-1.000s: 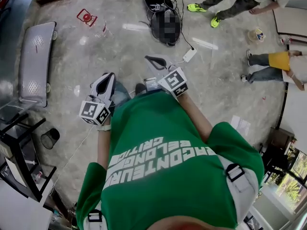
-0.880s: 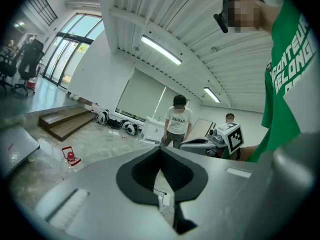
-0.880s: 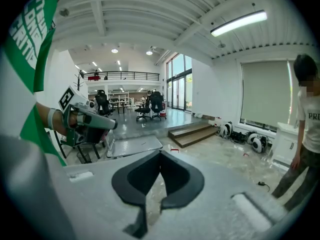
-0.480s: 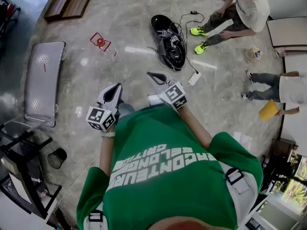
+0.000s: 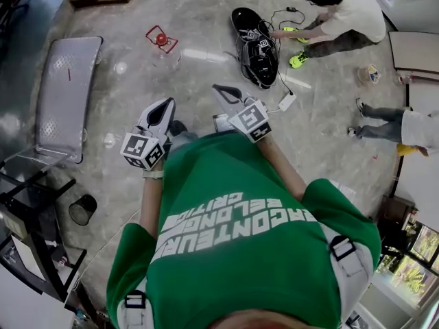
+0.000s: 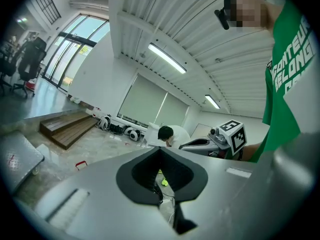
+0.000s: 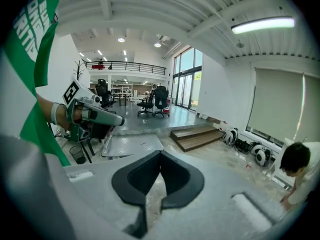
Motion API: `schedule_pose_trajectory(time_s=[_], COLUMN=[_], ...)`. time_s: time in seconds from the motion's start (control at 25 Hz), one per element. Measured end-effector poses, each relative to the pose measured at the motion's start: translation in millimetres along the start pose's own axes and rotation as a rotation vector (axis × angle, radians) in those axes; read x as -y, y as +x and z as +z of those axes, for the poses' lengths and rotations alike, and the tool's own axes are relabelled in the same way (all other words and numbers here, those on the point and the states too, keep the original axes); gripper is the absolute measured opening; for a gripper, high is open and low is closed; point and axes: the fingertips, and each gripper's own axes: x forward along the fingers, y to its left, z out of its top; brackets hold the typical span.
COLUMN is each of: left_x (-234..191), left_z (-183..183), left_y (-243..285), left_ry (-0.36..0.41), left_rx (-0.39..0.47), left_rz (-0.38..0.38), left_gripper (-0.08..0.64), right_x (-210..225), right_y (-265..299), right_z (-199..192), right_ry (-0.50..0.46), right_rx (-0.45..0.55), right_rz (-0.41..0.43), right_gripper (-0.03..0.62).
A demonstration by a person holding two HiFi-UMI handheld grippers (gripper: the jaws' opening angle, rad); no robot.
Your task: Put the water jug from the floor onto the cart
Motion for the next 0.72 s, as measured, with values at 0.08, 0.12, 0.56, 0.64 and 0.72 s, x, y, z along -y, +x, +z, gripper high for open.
schedule_pose_trajectory(time_s=[0.08, 0.12, 0.56, 0.64, 0.72], left_x=[-10.6, -14.5, -32.5, -34.3, -37.3], left_z=[1.1, 2.5, -0.7, 0.9, 3.9], left_y=[-7.0, -10.9, -33.8, -35.7, -36.2], left_ry=[0.002, 0.004, -0.024, -0.027, -0.028], left_rx=[-0.001, 0.000, -0.011, -0.006, 0.001], left_rz=[0.005, 0.009, -0.017, -0.022, -0.026], left_gripper=[0.015, 0.015, 0.015, 0.015, 0.015], right_x=[-7.1, -10.9, -28.3, -28.0, -25.8], right_y=[6.6, 9.0, 27.3, 29.0, 31.2], right_z=[5.5, 7.4, 8.6, 10.2, 15.5], right_ry=[-0.014, -0.015, 0.016, 0.019, 0.017], right_rx=[-0.006, -0.008, -0.044, -0.049, -0.046], right_rz=[0.003, 0.007, -0.023, -0.033, -0.042], right_gripper=[-0.008, -0.008, -0.008, -0.008, -0.008])
